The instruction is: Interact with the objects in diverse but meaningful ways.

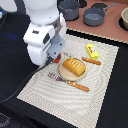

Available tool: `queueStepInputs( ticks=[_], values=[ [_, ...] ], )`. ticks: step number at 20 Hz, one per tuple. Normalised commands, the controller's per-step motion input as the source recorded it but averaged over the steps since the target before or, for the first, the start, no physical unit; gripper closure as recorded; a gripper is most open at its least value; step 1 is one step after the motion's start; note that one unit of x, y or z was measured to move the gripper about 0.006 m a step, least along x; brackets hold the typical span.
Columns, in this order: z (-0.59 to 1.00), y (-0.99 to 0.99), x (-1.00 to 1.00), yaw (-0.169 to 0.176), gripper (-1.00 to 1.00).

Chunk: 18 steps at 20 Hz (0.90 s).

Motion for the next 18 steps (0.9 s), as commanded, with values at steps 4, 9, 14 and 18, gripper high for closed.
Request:
queueStepInputs(
  ticks=[4,9,14,18],
  values=[
    [0.05,-0.63,0.63,-0.047,1.00],
    [0.07,-0.63,0.63,-0.054,1.00],
    [0.09,-0.66,0.62,-0.060,1.00],
    [0.08,-0.63,0.63,-0.054,1.00]
  ],
)
